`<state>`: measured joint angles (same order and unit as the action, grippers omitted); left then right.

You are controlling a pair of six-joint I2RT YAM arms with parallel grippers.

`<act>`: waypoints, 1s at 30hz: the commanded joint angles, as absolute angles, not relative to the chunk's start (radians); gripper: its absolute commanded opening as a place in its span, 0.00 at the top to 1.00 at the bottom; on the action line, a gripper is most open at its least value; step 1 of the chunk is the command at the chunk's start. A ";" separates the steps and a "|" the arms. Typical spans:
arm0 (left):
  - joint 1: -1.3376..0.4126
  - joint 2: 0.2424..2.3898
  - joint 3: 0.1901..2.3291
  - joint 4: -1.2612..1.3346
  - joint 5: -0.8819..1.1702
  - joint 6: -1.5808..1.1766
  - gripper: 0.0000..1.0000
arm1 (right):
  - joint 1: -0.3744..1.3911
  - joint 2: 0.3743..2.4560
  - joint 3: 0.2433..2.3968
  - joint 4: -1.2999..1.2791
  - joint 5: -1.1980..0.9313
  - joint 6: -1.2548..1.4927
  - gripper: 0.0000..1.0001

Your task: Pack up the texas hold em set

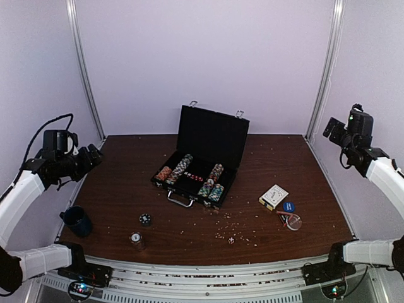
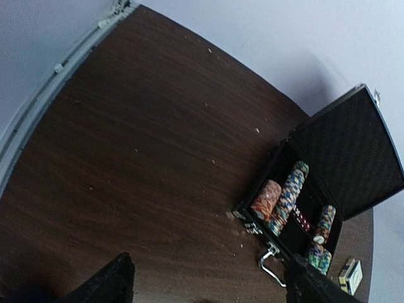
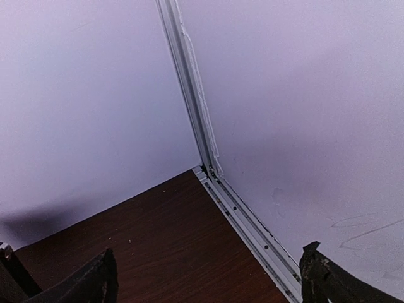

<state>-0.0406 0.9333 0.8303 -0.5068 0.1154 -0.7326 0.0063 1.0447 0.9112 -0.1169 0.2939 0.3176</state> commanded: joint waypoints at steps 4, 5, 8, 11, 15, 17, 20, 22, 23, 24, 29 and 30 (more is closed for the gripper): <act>-0.232 1.077 0.934 -0.686 0.235 -0.692 0.15 | 0.005 1.045 0.824 -0.045 -0.049 0.412 0.00; -0.258 1.099 0.944 -0.712 0.239 -0.692 0.15 | 0.005 1.046 0.818 -0.036 -0.086 0.427 0.00; -0.356 1.155 0.944 -0.723 0.274 -0.722 0.16 | 0.005 1.056 0.835 -0.082 -0.126 0.412 0.00; -0.505 1.202 0.955 -0.793 0.212 -0.764 0.16 | 0.004 1.056 0.861 -0.163 -0.113 0.380 0.00; -0.688 1.208 0.919 -0.859 0.160 -0.875 0.16 | 0.005 1.030 0.831 -0.222 -0.111 0.378 0.00; -0.772 1.215 0.880 -0.841 0.167 -0.932 0.16 | 0.005 1.014 0.798 -0.230 -0.131 0.396 0.00; -0.855 1.254 0.865 -0.844 0.157 -0.968 0.15 | 0.005 1.002 0.758 -0.231 -0.175 0.419 0.00; -0.875 1.270 0.870 -0.865 0.127 -0.983 0.15 | 0.006 1.004 0.755 -0.241 -0.194 0.423 0.00; -0.884 1.272 0.879 -0.881 0.101 -0.992 0.15 | 0.005 1.005 0.759 -0.247 -0.201 0.423 0.00; -0.894 1.273 0.890 -0.905 0.069 -1.002 0.15 | 0.005 1.008 0.762 -0.250 -0.205 0.423 0.00; -0.916 1.251 0.882 -0.961 0.048 -1.028 0.13 | 0.006 1.027 0.774 -0.282 -0.214 0.419 0.00; -0.920 1.243 0.870 -0.954 0.061 -1.028 0.12 | 0.006 1.028 0.772 -0.287 -0.215 0.421 0.00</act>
